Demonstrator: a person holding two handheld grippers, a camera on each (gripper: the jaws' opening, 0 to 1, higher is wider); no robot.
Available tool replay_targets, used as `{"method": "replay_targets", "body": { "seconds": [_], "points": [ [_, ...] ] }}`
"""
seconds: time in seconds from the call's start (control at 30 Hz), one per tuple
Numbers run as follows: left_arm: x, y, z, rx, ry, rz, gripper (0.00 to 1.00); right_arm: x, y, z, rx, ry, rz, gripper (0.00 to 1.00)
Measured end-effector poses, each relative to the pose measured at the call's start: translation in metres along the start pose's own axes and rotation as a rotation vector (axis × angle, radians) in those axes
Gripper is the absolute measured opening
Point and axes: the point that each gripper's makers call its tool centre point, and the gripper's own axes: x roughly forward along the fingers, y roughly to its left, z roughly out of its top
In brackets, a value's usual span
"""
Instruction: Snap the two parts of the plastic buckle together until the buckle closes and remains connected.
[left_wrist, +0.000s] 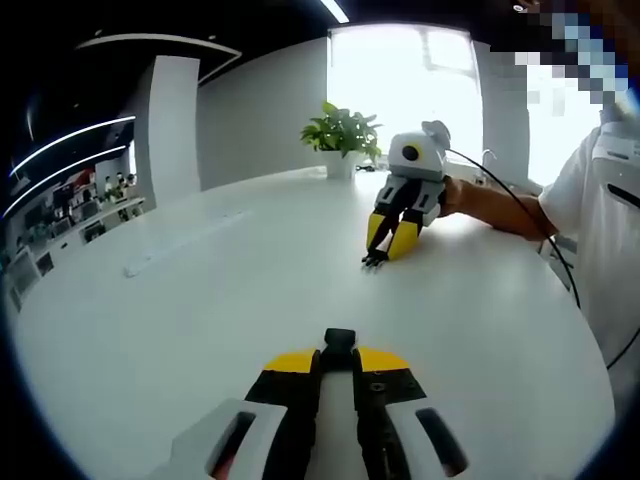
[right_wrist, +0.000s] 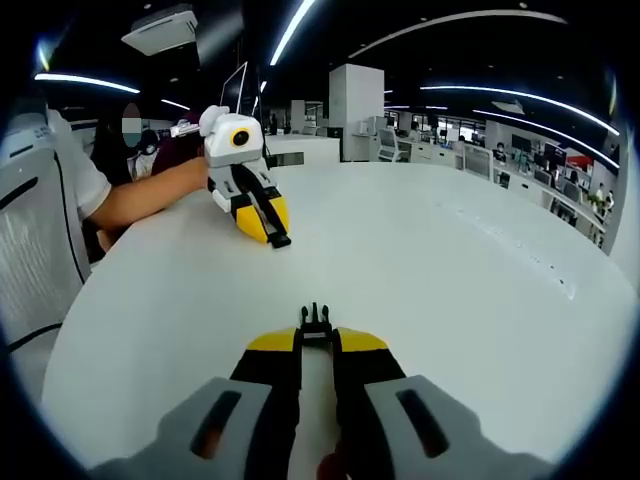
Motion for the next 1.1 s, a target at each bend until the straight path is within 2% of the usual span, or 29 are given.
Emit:
{"method": "replay_targets", "body": {
  "seconds": [0.4,0.53,0.6,0.83,1.1],
  "points": [
    [0.002,-0.010,0.007,0.009,-0.027,-0.029,0.12,-0.002,0.011,-0.001,-0.016,0.004,0.029,0.12],
    [0.005,-0.014,0.007,0.016,-0.020,-0.037,0.12,-0.003,0.015,-0.001,-0.018,0.005,0.034,0.12],
    [0.006,-0.021,0.011,0.014,-0.034,-0.064,0.12,-0.003,0.018,-0.001,-0.019,0.001,0.039,0.12],
    [0.008,-0.033,0.020,0.025,-0.062,-0.099,0.12,-0.003,0.026,-0.002,-0.021,0.003,0.061,0.12],
    [0.011,-0.041,0.019,0.041,-0.056,-0.118,0.12,-0.001,0.038,-0.002,-0.031,0.006,0.095,0.12]
  ]
}}
